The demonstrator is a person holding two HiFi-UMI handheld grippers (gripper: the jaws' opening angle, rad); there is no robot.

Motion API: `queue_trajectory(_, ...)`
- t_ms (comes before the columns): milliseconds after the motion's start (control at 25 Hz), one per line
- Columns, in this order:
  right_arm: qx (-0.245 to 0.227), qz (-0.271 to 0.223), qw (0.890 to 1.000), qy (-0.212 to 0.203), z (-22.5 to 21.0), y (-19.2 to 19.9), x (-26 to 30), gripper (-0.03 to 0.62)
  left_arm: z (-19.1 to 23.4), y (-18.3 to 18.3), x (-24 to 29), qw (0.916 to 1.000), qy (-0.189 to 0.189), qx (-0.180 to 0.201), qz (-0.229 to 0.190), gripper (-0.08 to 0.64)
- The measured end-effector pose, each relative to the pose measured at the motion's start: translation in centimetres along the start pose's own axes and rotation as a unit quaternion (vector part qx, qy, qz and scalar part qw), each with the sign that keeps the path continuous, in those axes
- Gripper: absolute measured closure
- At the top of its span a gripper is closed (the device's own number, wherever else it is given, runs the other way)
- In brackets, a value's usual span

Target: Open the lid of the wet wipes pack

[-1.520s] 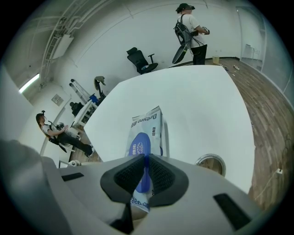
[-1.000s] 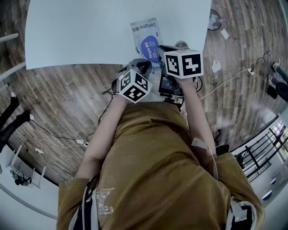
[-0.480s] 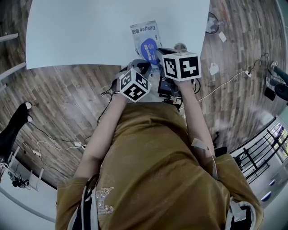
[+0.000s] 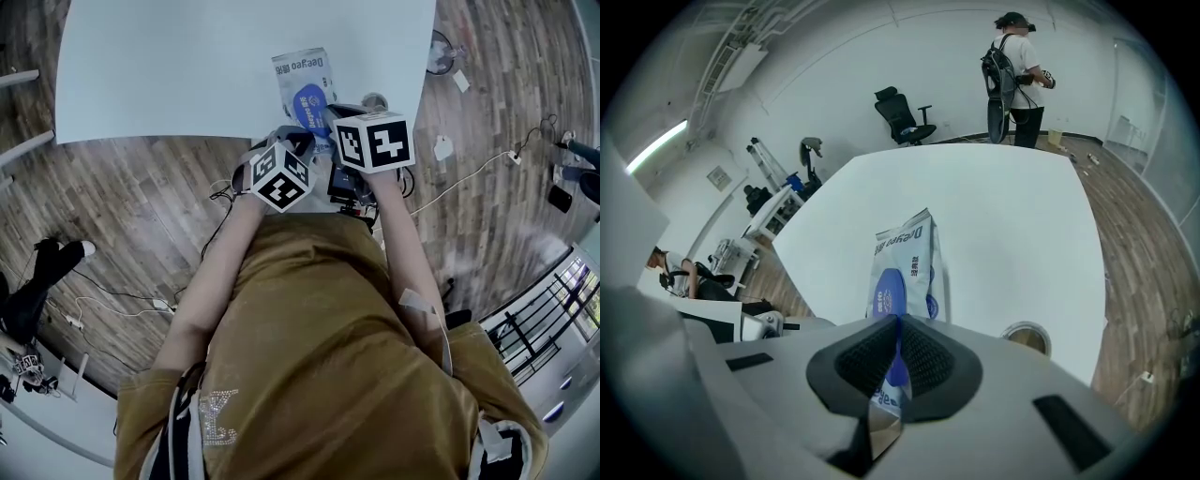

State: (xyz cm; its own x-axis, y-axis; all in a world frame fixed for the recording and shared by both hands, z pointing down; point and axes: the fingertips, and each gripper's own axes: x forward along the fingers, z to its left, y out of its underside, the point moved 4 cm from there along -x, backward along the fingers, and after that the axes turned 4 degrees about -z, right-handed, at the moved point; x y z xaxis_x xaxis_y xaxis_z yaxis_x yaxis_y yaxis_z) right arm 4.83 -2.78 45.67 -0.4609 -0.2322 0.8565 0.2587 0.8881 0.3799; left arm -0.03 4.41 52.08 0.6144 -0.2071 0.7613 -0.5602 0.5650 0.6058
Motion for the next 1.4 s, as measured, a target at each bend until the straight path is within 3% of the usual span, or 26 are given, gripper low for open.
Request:
queue_trajectory(600, -0.012, -0.012, 1.000, -0.005, 1.0, -0.4, -0.1, 0.584, -0.3, 0.0, 0.1, 1.0000, 0.002, 0.007, 0.000, 0.554)
queue_trajectory(1120, 0.004, -0.013, 1.000, -0.014, 0.1, -0.4, 0.1, 0.583, -0.3, -0.2, -0.1, 0.9998, 0.000, 0.018, 0.002, 0.554)
queue_trajectory(1400, 0.028, -0.020, 0.999, -0.043, 0.2, -0.6, 0.0, 0.584, 0.6, -0.1, -2.5, 0.9982, -0.029, -0.013, -0.050, 0.554)
